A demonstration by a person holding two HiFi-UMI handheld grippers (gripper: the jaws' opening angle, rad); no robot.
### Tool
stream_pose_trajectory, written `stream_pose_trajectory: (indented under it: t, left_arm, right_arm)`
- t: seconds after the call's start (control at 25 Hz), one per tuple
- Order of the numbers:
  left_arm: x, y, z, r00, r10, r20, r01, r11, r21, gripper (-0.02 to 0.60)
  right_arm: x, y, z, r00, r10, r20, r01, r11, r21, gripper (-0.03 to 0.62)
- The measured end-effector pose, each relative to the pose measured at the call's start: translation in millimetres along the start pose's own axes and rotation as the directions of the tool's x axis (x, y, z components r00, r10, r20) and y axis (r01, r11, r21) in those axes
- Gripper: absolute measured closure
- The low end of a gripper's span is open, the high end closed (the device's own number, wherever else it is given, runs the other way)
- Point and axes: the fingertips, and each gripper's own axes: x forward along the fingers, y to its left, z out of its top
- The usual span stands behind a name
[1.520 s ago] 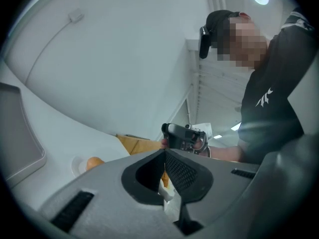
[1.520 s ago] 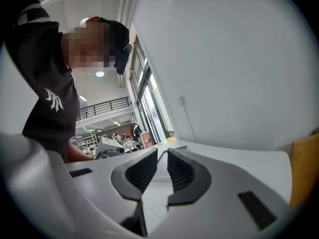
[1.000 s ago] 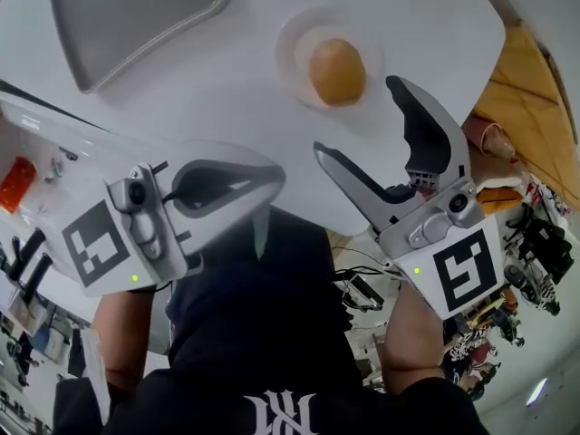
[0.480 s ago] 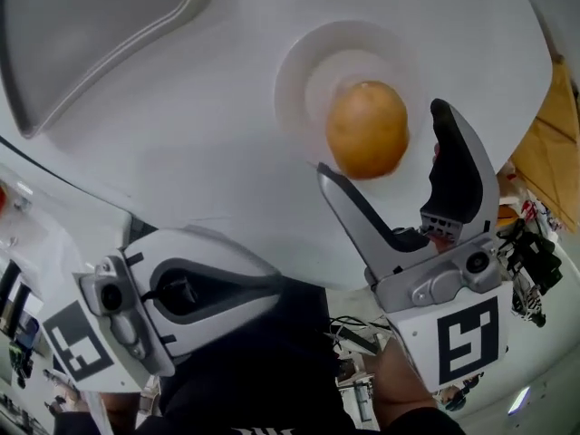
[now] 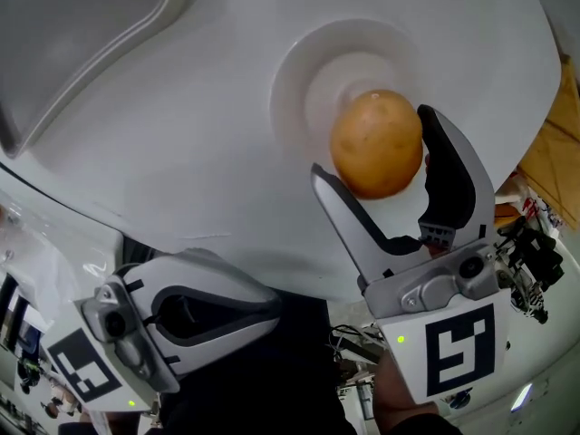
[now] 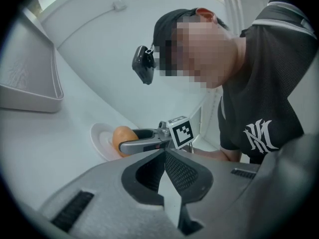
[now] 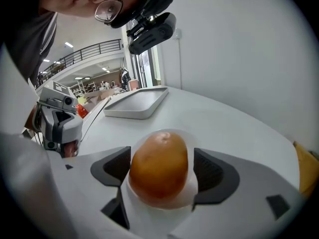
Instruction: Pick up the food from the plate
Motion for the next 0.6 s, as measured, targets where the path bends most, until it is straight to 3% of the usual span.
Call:
stream_pose_trajectory:
  t: [0.6]
  left_arm:
    - [-2.6, -5.9, 1.5, 1.0, -0.011, 0.011, 0.011, 1.0, 0.025, 0.577]
  right_arm:
    - [0.2, -0.4, 0.5, 1.0, -0.009, 0.005, 0.009, 1.0, 0.009, 0.25]
